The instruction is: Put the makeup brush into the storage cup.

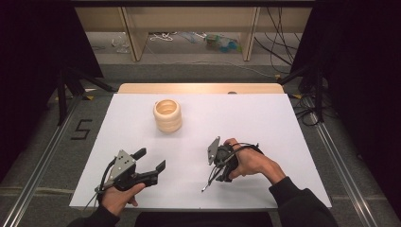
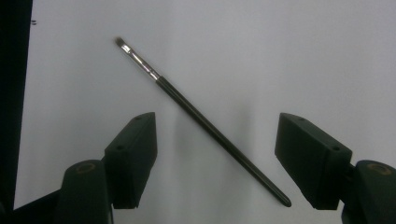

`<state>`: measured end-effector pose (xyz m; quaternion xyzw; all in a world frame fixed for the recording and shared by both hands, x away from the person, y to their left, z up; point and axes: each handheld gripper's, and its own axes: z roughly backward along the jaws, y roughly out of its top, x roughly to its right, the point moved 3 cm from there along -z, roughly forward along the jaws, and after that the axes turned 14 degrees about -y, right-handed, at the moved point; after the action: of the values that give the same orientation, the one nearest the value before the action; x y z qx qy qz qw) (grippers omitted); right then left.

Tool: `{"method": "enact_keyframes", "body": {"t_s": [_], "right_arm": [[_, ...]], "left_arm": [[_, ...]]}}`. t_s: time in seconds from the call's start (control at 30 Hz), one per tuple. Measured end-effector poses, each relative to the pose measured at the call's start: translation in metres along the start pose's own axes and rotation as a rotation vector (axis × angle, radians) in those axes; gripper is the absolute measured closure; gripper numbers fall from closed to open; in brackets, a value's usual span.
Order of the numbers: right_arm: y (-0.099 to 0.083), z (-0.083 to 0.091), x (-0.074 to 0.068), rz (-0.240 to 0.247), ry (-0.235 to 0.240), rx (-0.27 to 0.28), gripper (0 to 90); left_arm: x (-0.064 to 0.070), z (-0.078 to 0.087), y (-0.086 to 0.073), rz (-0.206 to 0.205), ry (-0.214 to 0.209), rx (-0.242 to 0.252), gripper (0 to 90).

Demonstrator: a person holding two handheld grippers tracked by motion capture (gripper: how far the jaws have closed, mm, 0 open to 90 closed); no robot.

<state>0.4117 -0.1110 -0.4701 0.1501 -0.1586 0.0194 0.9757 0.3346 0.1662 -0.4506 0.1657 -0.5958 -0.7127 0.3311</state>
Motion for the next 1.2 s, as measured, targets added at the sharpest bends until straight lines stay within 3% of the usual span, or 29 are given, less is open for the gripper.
{"method": "enact_keyframes", "body": {"t_s": [0.37,0.53,0.57,0.6,0.87,0.9,1.2], "right_arm": [[0.003,-0.008,0.000,0.045,0.007,-0.031,35.1],[0.003,-0.010,-0.001,0.046,0.017,-0.045,36.1],[0.003,-0.009,-0.003,0.027,0.022,-0.068,36.5],[0.003,-0.011,-0.001,0.047,0.020,-0.046,36.8],[0.003,-0.014,-0.001,0.055,0.033,-0.052,39.4],[0.002,-0.013,-0.003,0.030,0.041,-0.083,40.6],[0.002,-0.018,-0.001,0.062,0.062,-0.070,45.3]], "left_arm": [[0.000,0.000,0.000,0.002,0.002,0.002,15.9],[0.000,0.000,0.000,0.002,0.002,0.003,15.9],[0.000,0.000,0.000,0.002,0.002,0.002,15.9],[0.000,0.000,0.000,0.002,0.002,0.002,15.9],[0.000,0.000,0.000,0.003,0.002,0.001,15.9],[0.000,0.000,0.000,0.003,0.002,0.002,15.9],[0.000,0.000,0.000,0.003,0.002,0.002,15.9]]}}
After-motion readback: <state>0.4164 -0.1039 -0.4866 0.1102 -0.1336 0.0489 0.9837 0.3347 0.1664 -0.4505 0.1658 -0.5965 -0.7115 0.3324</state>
